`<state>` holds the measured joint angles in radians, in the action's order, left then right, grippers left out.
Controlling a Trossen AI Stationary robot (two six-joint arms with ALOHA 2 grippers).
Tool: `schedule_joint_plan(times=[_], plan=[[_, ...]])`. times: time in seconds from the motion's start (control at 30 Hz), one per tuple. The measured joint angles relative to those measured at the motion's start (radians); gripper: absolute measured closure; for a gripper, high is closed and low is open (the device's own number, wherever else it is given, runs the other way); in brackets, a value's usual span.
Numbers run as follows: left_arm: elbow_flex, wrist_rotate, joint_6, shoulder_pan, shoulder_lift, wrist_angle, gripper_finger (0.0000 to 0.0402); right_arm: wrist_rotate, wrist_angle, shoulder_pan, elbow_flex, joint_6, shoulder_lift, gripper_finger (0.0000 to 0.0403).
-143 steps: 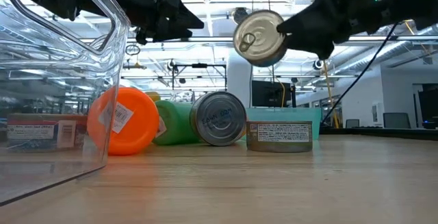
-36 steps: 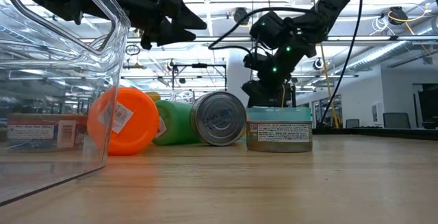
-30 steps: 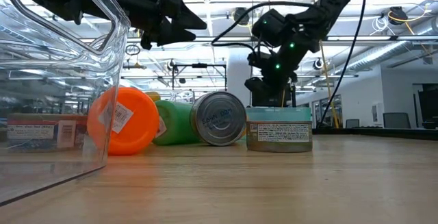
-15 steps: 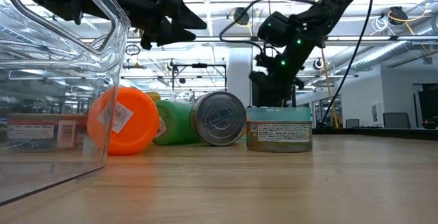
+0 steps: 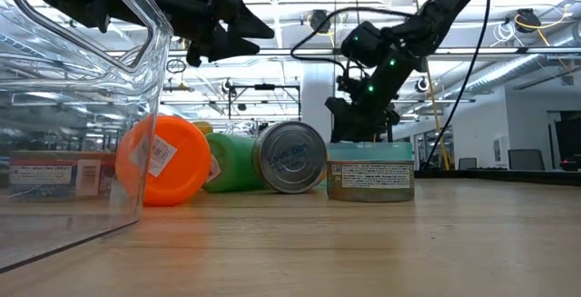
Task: Pick & Place Food Item
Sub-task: Put the right blue pink tuna can into the light blue bin
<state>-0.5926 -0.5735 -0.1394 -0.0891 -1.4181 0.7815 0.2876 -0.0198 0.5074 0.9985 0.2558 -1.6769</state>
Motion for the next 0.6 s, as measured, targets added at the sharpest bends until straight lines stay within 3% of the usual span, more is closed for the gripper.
schedule_joint_plan(times=[0.3,0.43,0.6], plan=[[0.0,0.0,0.004,0.0,0.0,0.0,0.0158,-0.043,-0.024,0.04,0.001,0.05,-0.054,0.0097],[0.0,0.0,0.006,0.0,0.0,0.0,0.0158,-0.12,-0.02,0.056,0.0,0.081,-0.076,0.0135],[0.0,0.0,0.005,0.0,0.0,0.0,0.0158,-0.21,-0.028,0.063,0.0,0.086,-0.074,0.0213]])
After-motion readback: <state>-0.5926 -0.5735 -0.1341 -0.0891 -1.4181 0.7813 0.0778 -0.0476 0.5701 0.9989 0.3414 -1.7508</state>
